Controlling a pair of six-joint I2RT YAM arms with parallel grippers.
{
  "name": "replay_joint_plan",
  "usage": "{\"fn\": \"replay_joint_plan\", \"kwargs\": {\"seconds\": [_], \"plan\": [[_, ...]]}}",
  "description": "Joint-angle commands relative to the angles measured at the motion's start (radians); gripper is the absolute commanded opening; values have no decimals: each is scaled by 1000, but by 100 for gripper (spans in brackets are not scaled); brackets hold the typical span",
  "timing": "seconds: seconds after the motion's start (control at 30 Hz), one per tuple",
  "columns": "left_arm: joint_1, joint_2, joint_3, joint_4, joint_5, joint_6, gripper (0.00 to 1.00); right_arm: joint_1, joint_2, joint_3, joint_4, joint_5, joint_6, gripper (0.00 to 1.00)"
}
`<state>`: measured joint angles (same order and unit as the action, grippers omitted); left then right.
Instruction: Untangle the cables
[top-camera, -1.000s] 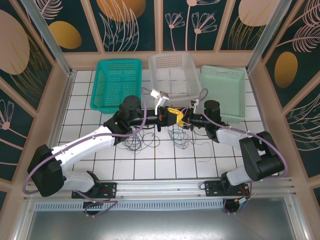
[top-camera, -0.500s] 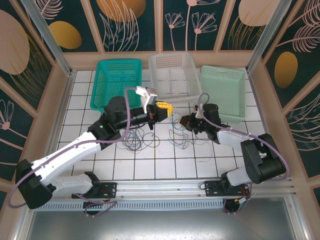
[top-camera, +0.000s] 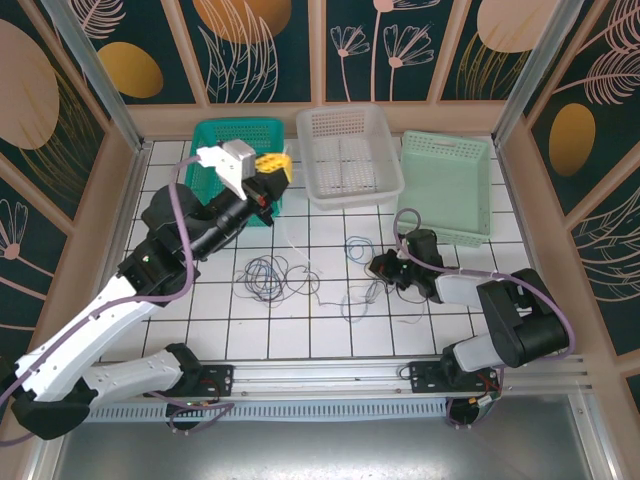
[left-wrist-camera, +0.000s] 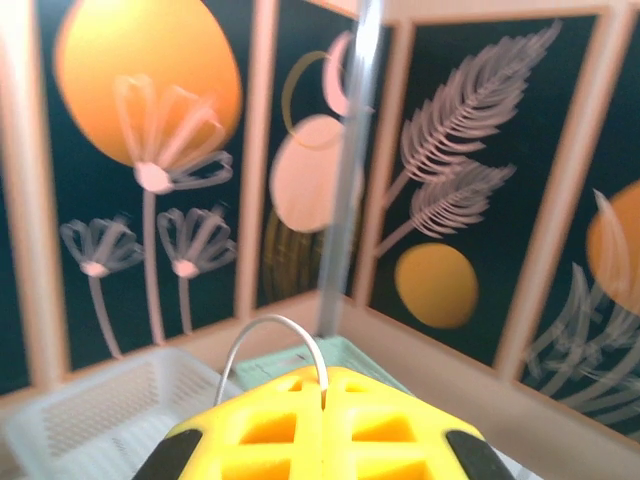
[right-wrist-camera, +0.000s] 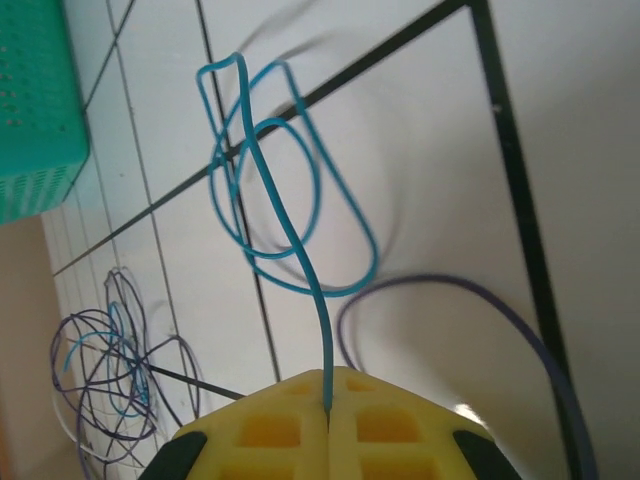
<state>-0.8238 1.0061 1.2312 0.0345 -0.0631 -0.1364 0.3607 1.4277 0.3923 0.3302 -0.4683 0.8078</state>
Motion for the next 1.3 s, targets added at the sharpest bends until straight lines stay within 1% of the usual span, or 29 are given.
{"fn": "replay_joint_plan", "kwargs": {"seconds": [0.0, 0.1, 0.23, 0.37, 0.5, 0.57, 0.73, 0.97, 1.1, 1.17, 1.27], "plan": [[8, -23, 59, -12, -164, 84, 0, -3, -7, -21, -7, 33, -30, 0], [11, -14, 73, 1, -195, 115, 0, 0, -12, -24, 6, 28, -25, 0], [18, 9, 82, 0, -268, 139, 0, 2, -28, -18, 1, 33, -35, 0], [46, 38, 109, -4, -340, 160, 0, 3, -42, -17, -11, 39, -48, 0], [66, 37, 156, 25, -395, 215, 0, 2, -33, -25, -22, 63, -53, 0], [67, 28, 188, 49, -396, 242, 0, 1, -14, -31, -19, 76, -49, 0], [66, 27, 296, 61, -347, 282, 0, 1, 46, -39, -14, 109, -47, 0], [67, 29, 407, 62, -358, 344, 0, 1, 97, -33, -3, 125, -55, 0], [67, 40, 468, 47, -336, 358, 0, 2, 117, -28, 2, 126, -55, 0], [66, 57, 481, 32, -340, 362, 0, 3, 125, -26, 20, 105, -53, 0], [67, 79, 454, 33, -365, 368, 0, 6, 120, -17, 36, 82, -52, 0]]}}
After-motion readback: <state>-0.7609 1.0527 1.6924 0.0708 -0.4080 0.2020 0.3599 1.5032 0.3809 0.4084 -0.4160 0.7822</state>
